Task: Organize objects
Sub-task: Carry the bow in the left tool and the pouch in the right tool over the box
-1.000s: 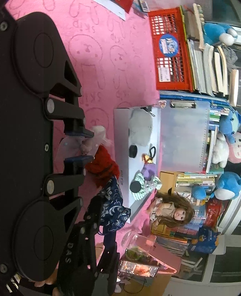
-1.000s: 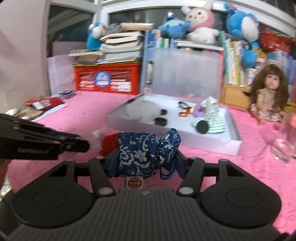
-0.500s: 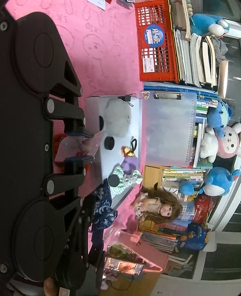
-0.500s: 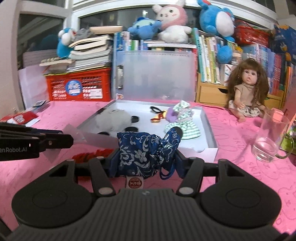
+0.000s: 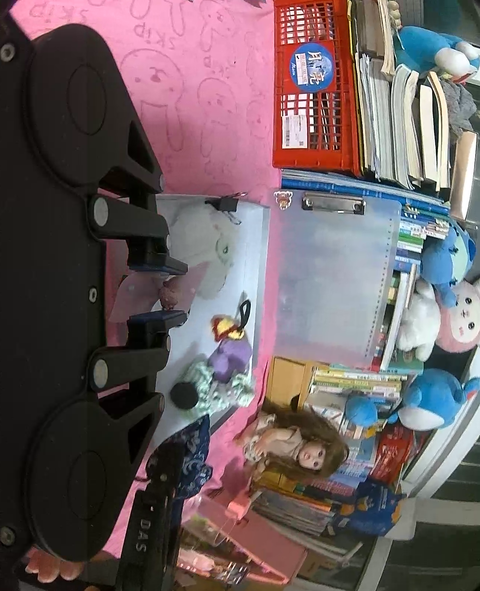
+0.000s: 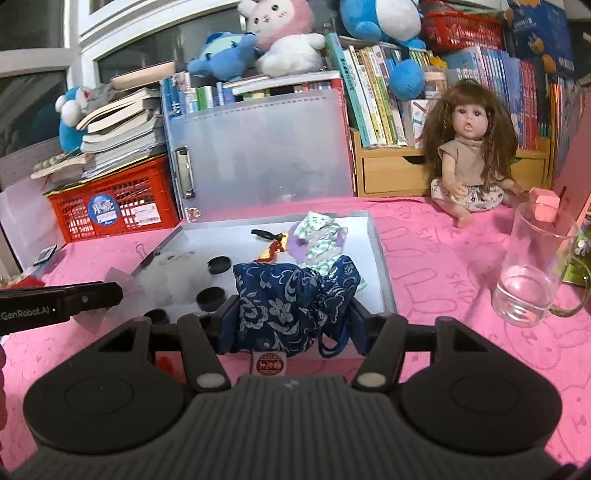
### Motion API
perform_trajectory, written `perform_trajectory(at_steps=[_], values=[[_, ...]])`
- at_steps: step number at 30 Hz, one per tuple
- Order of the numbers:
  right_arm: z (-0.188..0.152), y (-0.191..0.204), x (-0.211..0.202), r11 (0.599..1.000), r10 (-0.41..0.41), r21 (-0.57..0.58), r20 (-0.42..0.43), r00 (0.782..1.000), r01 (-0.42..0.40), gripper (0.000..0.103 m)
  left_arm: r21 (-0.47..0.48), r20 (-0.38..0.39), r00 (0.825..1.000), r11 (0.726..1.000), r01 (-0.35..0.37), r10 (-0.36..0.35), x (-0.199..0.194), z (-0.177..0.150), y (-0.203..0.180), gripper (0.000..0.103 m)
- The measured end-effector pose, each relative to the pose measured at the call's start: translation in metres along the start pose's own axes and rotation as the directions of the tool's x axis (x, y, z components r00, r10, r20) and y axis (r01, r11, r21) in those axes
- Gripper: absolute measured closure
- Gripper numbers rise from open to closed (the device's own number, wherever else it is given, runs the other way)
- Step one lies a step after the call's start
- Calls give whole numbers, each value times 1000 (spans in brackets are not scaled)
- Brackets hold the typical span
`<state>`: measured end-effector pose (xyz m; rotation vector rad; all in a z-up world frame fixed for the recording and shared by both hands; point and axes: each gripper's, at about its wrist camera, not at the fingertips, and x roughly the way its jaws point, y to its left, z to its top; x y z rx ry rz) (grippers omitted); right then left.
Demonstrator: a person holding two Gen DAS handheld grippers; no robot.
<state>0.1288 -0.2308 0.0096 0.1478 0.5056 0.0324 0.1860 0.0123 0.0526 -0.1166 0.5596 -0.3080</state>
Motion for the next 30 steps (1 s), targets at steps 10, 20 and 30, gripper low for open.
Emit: perform_trajectory(at_steps=[10,20,30], values=[[11,0,30,1000,12,11,-50,999,-11,41,-17,-30,999,1000,-26,26,37,1,4,84],[12,11,57,999,38,-22,-96,995,-41,41,-34,-66,997,998,-47,44,65,3,15,84],[20,8,84,999,50,9,-128,991,-50,41,-30,-67,996,998,-55,53,88,14,17,84]])
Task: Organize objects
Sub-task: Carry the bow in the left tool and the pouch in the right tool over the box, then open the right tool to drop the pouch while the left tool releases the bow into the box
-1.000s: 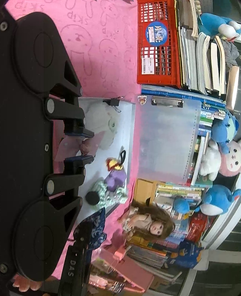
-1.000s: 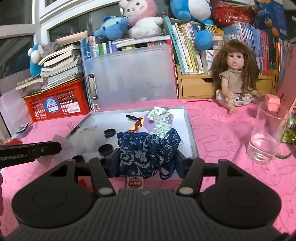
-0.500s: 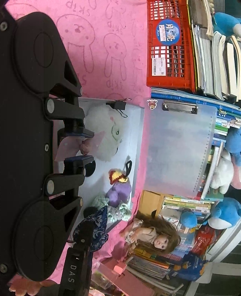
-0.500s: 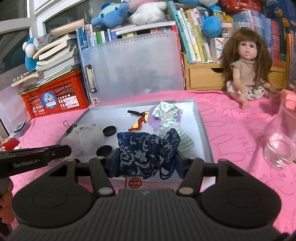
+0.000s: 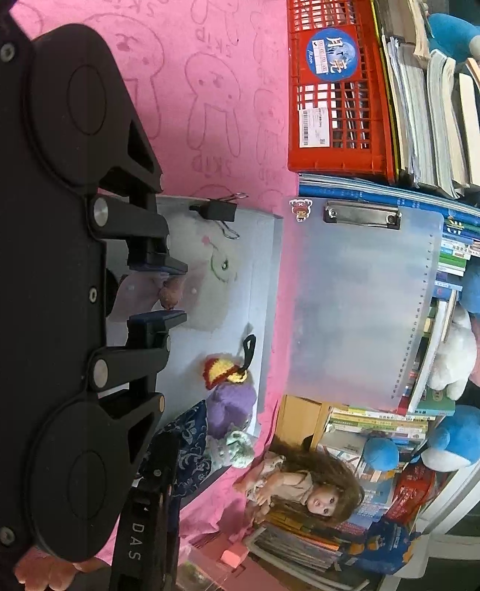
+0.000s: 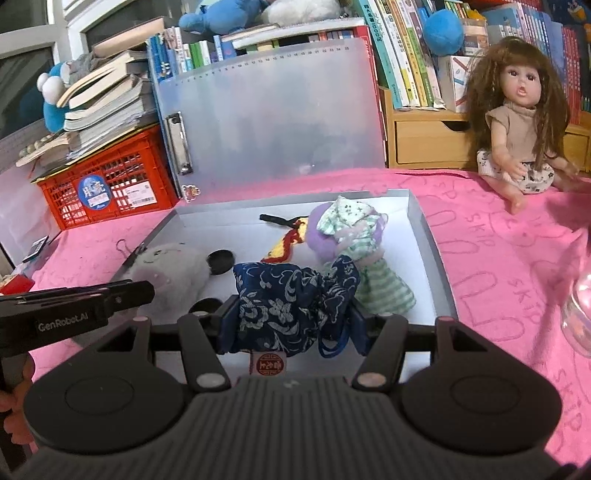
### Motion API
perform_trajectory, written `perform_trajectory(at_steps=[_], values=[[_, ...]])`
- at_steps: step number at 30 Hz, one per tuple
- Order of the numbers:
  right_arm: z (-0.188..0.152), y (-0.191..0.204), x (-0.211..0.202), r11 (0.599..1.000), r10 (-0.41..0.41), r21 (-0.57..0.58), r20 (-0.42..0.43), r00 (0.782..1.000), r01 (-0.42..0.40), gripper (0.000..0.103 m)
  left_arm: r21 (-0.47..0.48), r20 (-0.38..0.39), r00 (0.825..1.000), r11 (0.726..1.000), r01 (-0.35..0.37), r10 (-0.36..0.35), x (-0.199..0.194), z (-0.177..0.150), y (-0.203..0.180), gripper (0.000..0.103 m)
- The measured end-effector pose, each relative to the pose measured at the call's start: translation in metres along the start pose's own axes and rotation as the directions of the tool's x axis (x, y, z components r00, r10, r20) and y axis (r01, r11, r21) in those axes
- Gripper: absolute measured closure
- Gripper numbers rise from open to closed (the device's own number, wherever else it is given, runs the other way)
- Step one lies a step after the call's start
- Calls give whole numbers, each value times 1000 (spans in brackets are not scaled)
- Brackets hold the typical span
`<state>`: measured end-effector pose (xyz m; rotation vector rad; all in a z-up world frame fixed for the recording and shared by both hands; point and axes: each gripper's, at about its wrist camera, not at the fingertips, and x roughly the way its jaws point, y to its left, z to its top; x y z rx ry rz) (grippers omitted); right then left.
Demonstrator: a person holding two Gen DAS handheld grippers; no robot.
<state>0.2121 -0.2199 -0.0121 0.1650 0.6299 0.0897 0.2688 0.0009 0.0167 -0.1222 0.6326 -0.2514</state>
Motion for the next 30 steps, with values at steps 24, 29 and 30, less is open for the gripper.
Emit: perform_trajectory(at_steps=[24,29,30], values=[[16,-21,23,999,-13,32,-10,1000,14,41,36,-25,1000,999,-13,14,41,15,-14,83],[11,-19,27,999,16,30,-26,1000,-15,41,37,-33,999,999,-10,12,44,14,-15,83],[10,-18,28,999,17,29,-28,999,-16,41,37,-34,999,999,-11,13,45,14,-15,83]])
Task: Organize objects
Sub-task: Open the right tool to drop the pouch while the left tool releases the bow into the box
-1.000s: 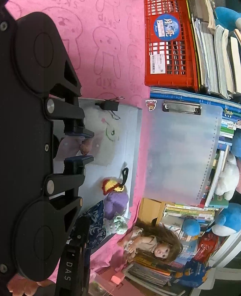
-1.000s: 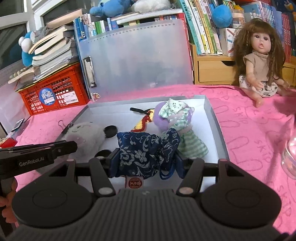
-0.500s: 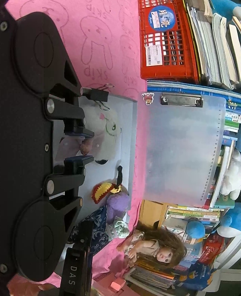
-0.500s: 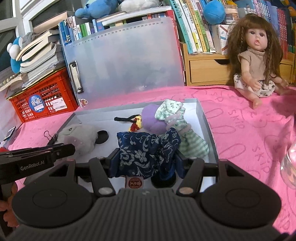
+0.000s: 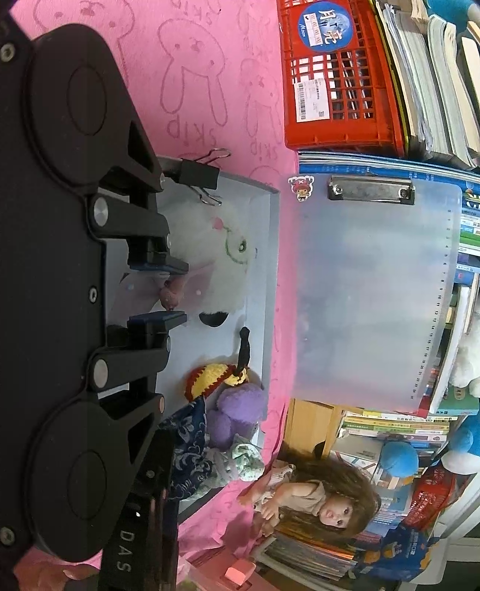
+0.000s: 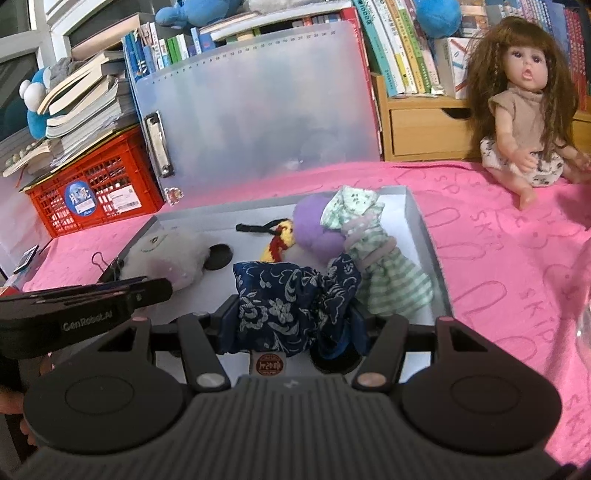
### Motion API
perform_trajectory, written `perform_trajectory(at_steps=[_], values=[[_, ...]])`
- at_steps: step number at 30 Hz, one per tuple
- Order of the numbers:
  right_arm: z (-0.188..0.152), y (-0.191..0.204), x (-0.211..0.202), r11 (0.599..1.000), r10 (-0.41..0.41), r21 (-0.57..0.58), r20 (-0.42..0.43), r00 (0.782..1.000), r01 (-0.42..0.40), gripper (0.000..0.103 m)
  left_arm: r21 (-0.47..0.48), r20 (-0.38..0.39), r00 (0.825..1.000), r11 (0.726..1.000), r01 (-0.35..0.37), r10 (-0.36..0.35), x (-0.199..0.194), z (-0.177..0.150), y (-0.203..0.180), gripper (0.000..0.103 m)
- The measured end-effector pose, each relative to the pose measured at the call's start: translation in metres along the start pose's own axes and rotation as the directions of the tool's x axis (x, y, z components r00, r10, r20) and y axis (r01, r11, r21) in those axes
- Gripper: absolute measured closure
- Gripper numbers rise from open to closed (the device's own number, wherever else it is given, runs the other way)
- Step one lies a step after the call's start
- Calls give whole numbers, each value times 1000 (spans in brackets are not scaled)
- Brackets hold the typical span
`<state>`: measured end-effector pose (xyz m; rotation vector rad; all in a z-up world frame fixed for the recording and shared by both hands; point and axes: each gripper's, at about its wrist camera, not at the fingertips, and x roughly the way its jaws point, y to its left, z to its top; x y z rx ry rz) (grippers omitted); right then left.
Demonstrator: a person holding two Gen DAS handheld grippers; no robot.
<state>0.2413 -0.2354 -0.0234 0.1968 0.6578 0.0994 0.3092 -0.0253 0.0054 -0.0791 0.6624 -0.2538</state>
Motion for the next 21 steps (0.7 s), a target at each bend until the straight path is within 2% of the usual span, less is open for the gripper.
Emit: perform_trajectory(at_steps=[11,15,18,21], values=[[-3,2,3,1000,8,-5,-7,1000,-8,40,5,-13,1000,1000,-5,5,4,-1,-1,83],[-3,2,2,1000,21,0,-8,1000,-21,34,6,-9,1000,1000,-14,14,3,0,-1,82],[-4,1,-1,999,35,18,0,999,-35,24,2,-1,1000,1000,-13,13,0,2,-2,78],[-3,0,-6,999,40,24,9,999,-40,22,8,7,1000,1000,-14,14,-6,4,-4,69]])
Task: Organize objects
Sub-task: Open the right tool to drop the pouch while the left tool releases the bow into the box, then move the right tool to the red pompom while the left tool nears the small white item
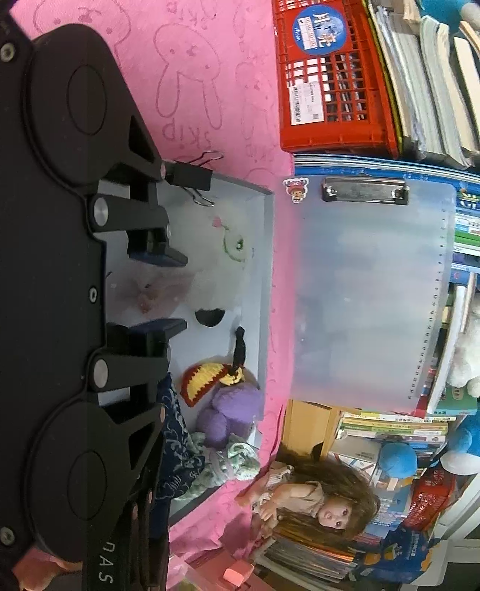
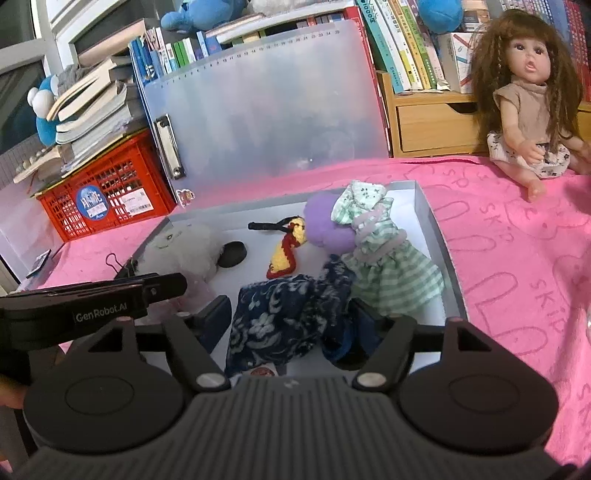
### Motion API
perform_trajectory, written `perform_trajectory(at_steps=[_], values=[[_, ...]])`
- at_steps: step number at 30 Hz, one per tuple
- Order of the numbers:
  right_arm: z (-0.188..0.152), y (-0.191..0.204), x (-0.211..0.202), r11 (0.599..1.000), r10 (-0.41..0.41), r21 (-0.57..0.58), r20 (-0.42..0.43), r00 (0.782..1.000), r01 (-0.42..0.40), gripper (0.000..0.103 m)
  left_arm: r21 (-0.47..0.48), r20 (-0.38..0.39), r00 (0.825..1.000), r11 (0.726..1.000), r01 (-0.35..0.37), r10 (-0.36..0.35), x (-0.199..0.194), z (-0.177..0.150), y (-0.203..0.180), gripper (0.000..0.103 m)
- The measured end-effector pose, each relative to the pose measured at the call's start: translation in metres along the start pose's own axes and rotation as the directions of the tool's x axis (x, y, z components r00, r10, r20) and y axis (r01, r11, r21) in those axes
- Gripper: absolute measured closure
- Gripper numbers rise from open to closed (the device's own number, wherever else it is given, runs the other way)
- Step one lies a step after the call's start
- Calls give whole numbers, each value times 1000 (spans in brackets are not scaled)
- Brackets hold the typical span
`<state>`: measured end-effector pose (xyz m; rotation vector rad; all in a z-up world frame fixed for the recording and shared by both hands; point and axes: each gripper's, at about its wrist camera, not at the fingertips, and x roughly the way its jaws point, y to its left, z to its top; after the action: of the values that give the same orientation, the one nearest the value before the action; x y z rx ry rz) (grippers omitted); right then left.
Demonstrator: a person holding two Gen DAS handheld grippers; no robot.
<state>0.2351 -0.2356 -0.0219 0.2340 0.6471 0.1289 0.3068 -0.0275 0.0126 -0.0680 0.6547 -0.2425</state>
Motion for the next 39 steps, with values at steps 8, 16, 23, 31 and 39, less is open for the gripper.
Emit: perform_trajectory(at_steps=[8,16,23,31,39], values=[[5,5,-20,1000,-4,-21,32,999,4,17,24,28,999,1000,14,-15,-24,7,-7,54],[3,15,-44,998,-8,-67,66,998,12,15,47,53,998,998,35,-37,-57,7,-11,47],[-4,22,-65,996,-13,-89,84,996,20,14,45,67,996,998,51,-54,-93,-3,-7,43],[-19,29,-88,993,1,-116,93,996,10,13,45,70,995,996,72,-75,-132,-34,2,41],[-40,44,-97,984,19,-180,78,997,-5,13,46,57,996,997,67,-69,-155,-63,14,40]])
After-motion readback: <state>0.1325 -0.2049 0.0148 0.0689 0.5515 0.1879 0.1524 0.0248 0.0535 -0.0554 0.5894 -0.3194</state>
